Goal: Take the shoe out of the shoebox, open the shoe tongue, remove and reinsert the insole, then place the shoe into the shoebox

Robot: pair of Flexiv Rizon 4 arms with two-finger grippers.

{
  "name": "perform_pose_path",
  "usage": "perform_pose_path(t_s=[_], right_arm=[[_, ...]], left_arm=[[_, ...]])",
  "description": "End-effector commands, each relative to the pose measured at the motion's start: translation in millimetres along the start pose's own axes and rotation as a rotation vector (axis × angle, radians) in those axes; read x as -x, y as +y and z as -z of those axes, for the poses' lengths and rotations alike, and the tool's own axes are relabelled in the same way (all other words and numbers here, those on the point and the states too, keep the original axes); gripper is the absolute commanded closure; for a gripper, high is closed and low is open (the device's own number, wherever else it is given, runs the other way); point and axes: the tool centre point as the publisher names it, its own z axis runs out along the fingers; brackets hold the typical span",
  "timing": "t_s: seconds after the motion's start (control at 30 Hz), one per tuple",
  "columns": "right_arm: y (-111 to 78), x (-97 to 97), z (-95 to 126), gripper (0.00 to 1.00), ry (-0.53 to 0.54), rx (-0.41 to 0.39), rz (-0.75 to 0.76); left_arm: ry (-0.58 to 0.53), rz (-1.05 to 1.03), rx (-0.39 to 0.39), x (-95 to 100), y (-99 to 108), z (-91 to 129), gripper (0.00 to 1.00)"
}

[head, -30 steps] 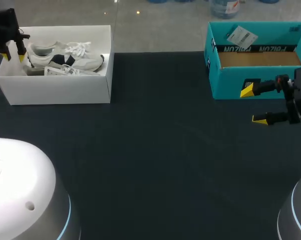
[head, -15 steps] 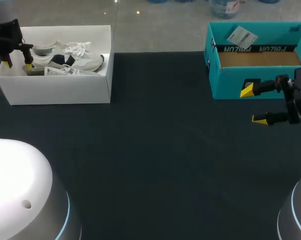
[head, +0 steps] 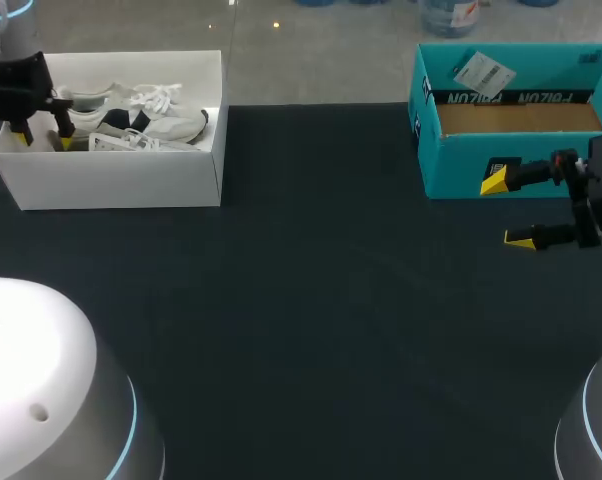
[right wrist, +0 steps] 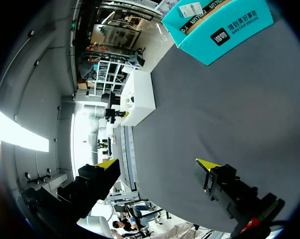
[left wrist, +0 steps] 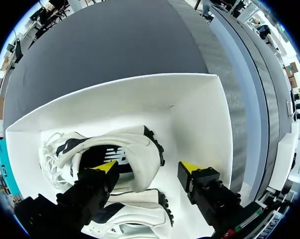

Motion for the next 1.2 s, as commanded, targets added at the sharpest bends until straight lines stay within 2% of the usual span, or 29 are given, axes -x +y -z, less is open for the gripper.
perform_pose_path(t_s=[0.03,0.33,0.47,0.73,0.87,0.93,1.0,1.03,1.07,1.1,1.2], right_arm=[[-0.9,-0.3,-0.5,0.0,-0.004,0.001,-0.002],[-0.9,-0.3,-0.5,0.0,-0.004,0.001,-0.002],[-0.9,-0.3,-0.5,0.0,-0.004,0.001,-0.002],[-0.9,-0.3,-0.5,0.0,-0.004,0.001,-0.002],[-0.9,-0.3,-0.5,0.0,-0.004,0.001,-0.002],[-0.9,-0.3,-0.5,0.0,-0.004,0.001,-0.002],[-0.9,-0.3,-0.5,0.0,-0.004,0.001,-0.002],[-0.9,-0.3,-0.5,0.0,-0.004,0.001,-0.002],[-0.9,-0.3,-0.5,0.0,-0.004,0.001,-0.002],[-0.9,-0.3,-0.5,0.0,-0.004,0.001,-0.002],[-0.9,-0.3,-0.5,0.0,-0.004,0.001,-0.002]], left_arm=[[-0.002,-0.001,-0.019,-2.9,13.2,-7.3,0.21],[-0.051,-0.016,0.024,-4.6,14.2,-24.6,0.19],[-0.05,-0.012,0.017,-4.4,14.1,-27.2,0.24],[-0.036,-0.011,0.028,-0.8,10.2,-27.8,0.27],[-0.038,-0.015,0.033,1.0,6.8,-28.0,0.42],[-0.035,-0.017,0.032,2.1,6.2,-29.7,0.53],[-0.026,-0.017,0.028,2.9,7.6,-31.8,0.7],[-0.024,-0.019,0.026,2.9,7.8,-31.9,0.87],[-0.021,-0.023,0.023,3.1,8.2,-32.0,0.95],[-0.008,-0.027,0.021,3.2,8.7,-31.9,1.0],[0.002,-0.038,0.021,3.4,9.8,-31.5,1.0]])
